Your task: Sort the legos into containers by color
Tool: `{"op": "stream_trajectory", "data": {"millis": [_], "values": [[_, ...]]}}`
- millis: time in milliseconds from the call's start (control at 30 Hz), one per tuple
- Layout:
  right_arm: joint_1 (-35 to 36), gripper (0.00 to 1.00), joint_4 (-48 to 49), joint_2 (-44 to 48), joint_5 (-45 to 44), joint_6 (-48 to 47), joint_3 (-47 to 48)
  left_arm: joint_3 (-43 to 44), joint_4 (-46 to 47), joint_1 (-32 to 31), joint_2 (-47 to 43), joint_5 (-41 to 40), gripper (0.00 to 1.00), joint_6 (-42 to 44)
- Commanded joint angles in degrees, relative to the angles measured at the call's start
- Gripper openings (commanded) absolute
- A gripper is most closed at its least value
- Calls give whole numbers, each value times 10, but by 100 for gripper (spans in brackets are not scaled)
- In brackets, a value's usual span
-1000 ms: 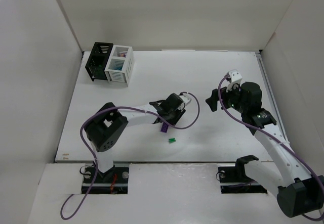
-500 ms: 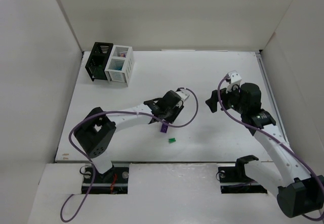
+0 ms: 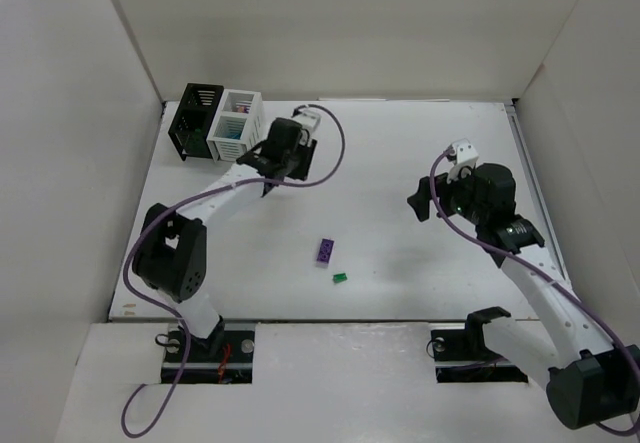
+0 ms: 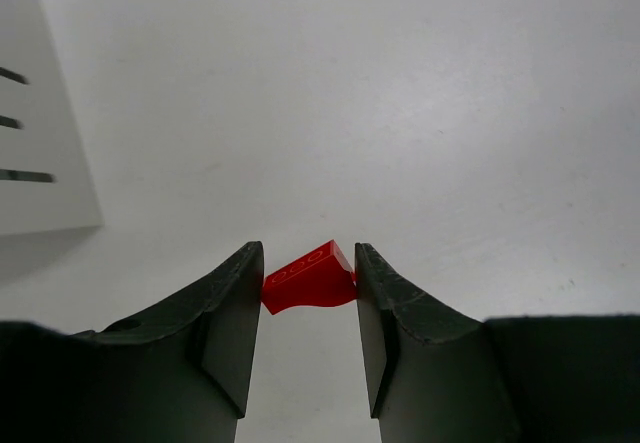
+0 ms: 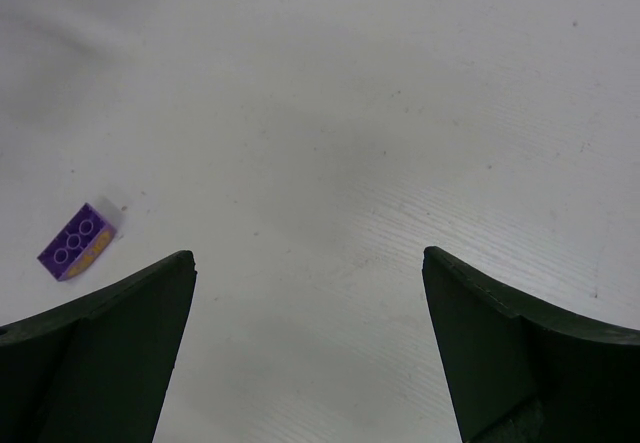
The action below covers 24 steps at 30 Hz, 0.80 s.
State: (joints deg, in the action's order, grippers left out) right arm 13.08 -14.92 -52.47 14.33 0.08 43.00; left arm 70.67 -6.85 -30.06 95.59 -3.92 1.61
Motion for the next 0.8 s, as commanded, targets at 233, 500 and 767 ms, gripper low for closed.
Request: {"op": "stream_trajectory", "data": {"millis": [233,500,767], "values": [[-9,100,50,-80,-29,22,59,196,18,219,42,123,28,64],[-9,100,60,-175,-34,34,125,361,1,297,169,160,28,58],[-14,100,60,-223,-46,39,168,468,2,335,273,130,29,21]]}}
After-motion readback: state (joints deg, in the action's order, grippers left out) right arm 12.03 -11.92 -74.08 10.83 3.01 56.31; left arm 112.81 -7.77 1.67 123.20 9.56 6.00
